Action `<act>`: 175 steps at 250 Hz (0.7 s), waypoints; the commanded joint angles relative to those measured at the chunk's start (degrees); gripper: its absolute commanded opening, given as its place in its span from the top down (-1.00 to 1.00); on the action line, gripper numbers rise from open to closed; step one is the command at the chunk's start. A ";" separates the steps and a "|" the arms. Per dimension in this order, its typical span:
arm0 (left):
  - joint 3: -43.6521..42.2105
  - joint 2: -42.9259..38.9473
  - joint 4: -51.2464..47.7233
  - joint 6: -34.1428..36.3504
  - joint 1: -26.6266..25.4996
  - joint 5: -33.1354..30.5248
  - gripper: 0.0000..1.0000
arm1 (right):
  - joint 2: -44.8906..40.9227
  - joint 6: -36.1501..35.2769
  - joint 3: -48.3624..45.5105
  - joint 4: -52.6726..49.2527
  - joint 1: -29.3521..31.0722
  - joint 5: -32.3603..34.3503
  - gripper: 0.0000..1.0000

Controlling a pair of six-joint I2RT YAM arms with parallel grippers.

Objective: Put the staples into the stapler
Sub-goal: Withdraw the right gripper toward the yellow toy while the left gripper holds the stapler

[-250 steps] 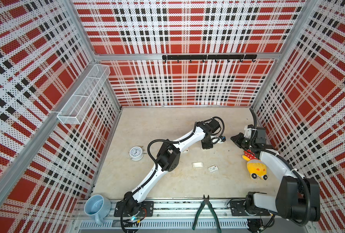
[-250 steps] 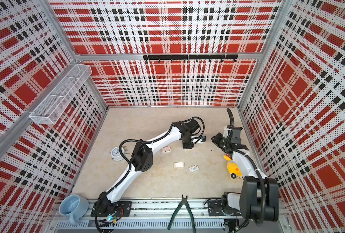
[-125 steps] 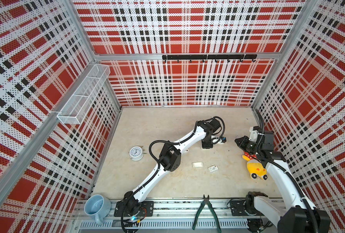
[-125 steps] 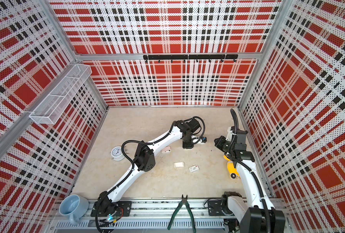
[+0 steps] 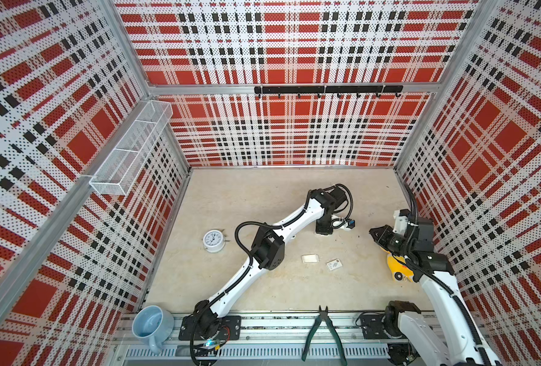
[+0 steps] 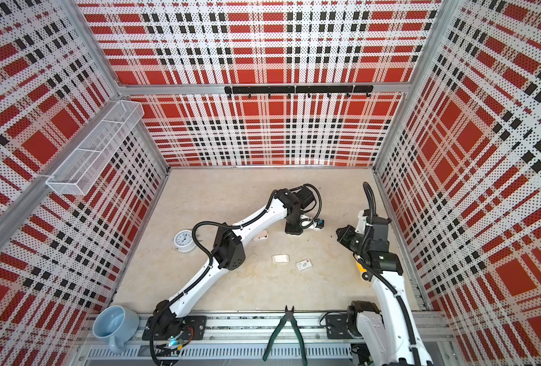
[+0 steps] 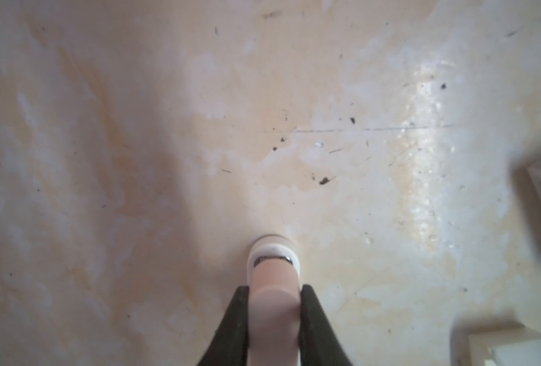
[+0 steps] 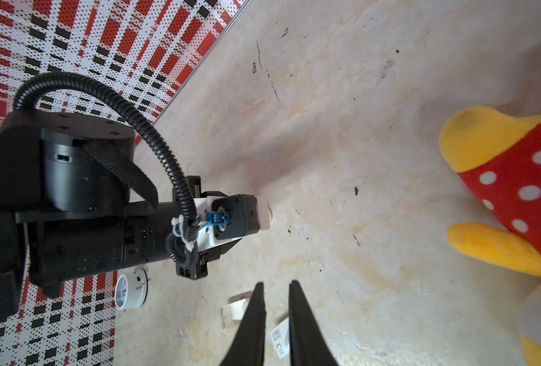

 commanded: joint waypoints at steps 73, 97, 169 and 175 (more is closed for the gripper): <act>-7.08 6.52 -24.74 4.10 -2.78 0.33 0.74 | -4.86 1.48 -0.77 -5.42 -0.21 -0.08 0.68; -6.10 7.37 -24.43 2.27 -2.39 1.71 0.73 | -5.55 1.86 -1.18 -5.32 -0.20 -0.31 0.68; -8.46 9.16 -24.71 -0.61 -2.30 6.96 0.73 | -6.75 2.91 -4.46 -3.69 -0.21 -1.59 0.68; -8.54 9.46 -24.70 -0.82 -2.30 6.95 0.72 | -6.88 2.90 -4.74 -3.57 -0.21 -1.68 0.68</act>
